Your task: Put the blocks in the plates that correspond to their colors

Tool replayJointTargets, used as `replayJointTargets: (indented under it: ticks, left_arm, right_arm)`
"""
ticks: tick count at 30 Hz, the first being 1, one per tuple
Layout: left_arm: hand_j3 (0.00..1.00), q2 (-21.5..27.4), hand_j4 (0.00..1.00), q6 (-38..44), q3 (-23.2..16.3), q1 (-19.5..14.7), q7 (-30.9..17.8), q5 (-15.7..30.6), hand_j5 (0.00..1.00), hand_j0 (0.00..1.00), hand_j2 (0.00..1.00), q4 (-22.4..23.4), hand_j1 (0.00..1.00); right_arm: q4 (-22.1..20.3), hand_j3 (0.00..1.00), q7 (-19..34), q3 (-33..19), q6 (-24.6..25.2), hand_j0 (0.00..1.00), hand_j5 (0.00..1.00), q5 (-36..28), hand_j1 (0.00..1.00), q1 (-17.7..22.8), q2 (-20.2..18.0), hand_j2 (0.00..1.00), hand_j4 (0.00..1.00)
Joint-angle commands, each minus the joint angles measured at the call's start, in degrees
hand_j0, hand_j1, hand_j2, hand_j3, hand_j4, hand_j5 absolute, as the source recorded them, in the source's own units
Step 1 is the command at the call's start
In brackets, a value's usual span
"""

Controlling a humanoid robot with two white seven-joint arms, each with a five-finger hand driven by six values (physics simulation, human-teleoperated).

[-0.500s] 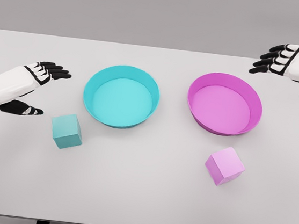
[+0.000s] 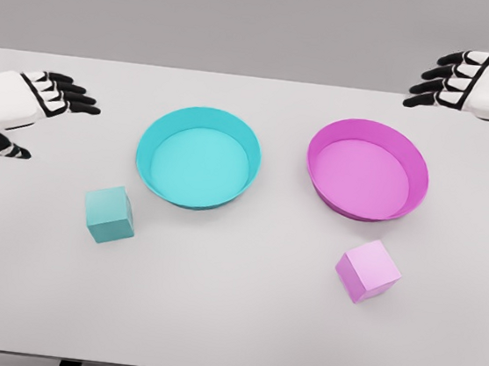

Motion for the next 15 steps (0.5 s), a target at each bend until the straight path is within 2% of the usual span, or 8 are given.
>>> replayJointTargets:
  ticks: [1,3,5,6,9,11,13,15]
  left_arm:
    - [1.00,3.78,1.00,0.08,-1.35,0.00,-2.24,2.00,1.00,1.00,1.00,-2.67,1.00]
    - [1.00,5.72,1.00,0.08,-3.81,-1.14,-6.54,5.43,1.00,1.00,1.00,-3.20,1.00]
    - [1.00,5.63,1.00,0.08,-4.96,-1.67,-11.82,5.96,1.00,1.00,1.00,-3.38,1.00]
    - [1.00,5.19,1.00,0.08,-4.96,-1.67,-13.16,5.96,1.00,1.00,1.00,-3.29,1.00]
    - [1.00,2.65,1.00,0.08,-7.24,-3.16,-13.16,5.87,1.00,1.00,1.00,-1.98,1.00]
    - [1.00,1.15,1.00,0.08,-11.54,-8.34,-13.16,6.05,1.00,1.00,1.00,0.40,1.00]
    - [1.00,0.53,1.00,0.08,-17.69,-14.58,-13.16,8.24,1.00,1.00,1.00,2.86,1.00]
    - [1.00,-1.49,1.00,0.08,-27.71,-23.54,-13.16,10.44,1.00,1.00,1.00,5.14,1.00]
  right_arm:
    - [-0.65,1.00,-0.01,5.56,0.09,1.00,1.00,0.70,1.00,0.00,-0.04,1.00,1.00]
    - [-0.65,1.00,-0.01,8.10,0.09,1.00,1.00,0.70,1.00,0.00,1.01,1.00,1.00]
    - [-0.65,1.00,-0.01,12.23,0.09,1.00,1.00,0.87,1.00,-1.49,2.15,1.00,1.00]
    - [-0.65,1.00,-0.01,14.16,0.09,1.00,1.00,0.96,1.00,-2.37,3.11,1.00,1.00]
    - [-0.65,1.00,-0.01,17.69,0.09,1.00,1.00,1.75,1.00,-2.55,5.23,1.00,1.00]
    - [-0.65,1.00,-0.01,18.04,0.09,1.00,1.00,1.75,1.00,-3.17,5.67,1.00,1.00]
    - [-0.65,1.00,-0.01,21.63,0.09,1.00,1.00,1.75,1.00,-5.36,6.63,1.00,1.00]
    - [-0.65,1.00,-0.01,24.37,0.09,1.00,1.00,1.75,1.00,-7.21,7.34,1.00,1.00]
